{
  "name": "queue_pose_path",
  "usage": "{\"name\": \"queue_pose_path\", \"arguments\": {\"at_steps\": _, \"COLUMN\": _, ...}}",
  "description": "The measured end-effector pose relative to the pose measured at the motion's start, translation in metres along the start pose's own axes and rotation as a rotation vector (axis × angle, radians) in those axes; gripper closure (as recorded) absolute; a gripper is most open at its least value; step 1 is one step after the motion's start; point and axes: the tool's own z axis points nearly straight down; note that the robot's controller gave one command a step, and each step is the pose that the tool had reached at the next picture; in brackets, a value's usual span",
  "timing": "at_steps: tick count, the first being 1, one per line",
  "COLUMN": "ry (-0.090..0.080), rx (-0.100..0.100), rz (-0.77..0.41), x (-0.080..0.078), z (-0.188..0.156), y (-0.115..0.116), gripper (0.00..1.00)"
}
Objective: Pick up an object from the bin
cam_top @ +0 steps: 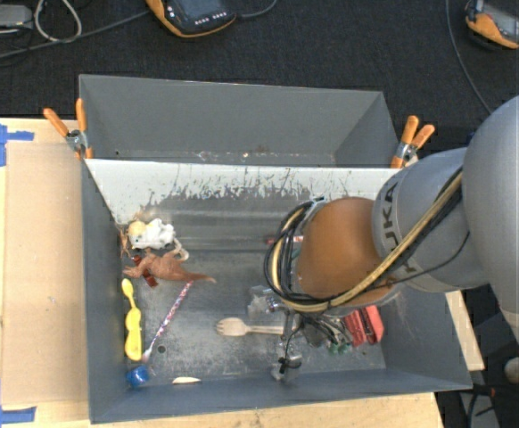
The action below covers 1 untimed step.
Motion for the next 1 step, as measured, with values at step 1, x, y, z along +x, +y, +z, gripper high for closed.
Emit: {"name": "queue_pose_path", "arguments": {"at_steps": 1, "ry": 0.001, "rx": -0.004, "rz": 0.031, "x": 0.0194, "z": -0.0195, "y": -0.0529, "gripper": 1.00}}
